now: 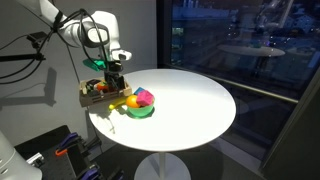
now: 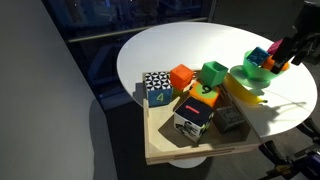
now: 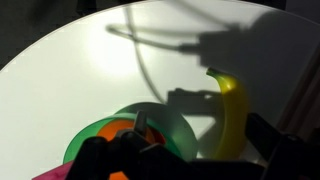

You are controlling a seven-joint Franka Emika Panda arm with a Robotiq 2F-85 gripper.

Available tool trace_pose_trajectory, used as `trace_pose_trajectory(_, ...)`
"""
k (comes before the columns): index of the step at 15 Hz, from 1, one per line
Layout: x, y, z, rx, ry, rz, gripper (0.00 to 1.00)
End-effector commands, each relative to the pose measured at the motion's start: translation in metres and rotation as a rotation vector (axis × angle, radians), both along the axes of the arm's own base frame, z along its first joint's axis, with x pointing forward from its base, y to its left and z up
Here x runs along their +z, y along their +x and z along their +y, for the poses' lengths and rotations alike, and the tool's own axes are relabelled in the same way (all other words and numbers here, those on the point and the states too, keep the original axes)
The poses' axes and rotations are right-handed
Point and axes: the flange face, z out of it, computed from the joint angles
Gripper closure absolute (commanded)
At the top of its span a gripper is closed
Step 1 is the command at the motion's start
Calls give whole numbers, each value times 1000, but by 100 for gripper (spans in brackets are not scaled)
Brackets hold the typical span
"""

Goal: Pick up the banana and put it in the wooden tray

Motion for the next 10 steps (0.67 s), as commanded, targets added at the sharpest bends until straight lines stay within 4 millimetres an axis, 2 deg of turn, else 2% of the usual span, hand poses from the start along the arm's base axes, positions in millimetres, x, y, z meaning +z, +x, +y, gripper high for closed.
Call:
trace_pose_trajectory(1, -23, 13, 5, -35, 23, 36, 0)
trace_pose_trajectory(10, -59, 24, 35, -16, 99, -52, 0)
